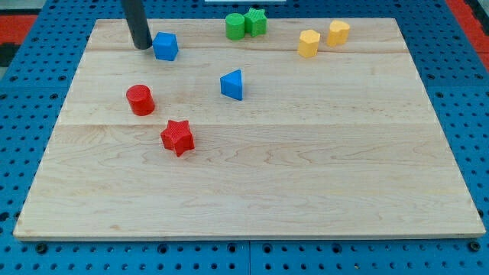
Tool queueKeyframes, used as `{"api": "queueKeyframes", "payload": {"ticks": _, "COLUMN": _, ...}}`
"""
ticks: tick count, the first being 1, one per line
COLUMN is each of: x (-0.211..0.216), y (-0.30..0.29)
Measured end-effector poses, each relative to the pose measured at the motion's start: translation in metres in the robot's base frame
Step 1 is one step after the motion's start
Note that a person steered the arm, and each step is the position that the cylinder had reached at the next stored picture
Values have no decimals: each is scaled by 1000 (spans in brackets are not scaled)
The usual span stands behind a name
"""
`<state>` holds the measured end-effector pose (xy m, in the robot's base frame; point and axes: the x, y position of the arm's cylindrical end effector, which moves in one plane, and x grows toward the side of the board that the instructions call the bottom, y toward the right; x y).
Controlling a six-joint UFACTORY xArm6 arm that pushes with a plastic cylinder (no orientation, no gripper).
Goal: Push the blue cube towards the center
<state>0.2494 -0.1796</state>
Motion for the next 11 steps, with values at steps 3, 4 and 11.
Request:
{"api": "queueKeyframes", "payload": {"ticks": 3, "x": 76, "y": 113}}
{"api": "queueKeyframes", "payload": {"ticks": 4, "x": 37, "y": 86}}
{"api": "queueKeyframes", "payload": {"ticks": 11, "x": 151, "y": 13}}
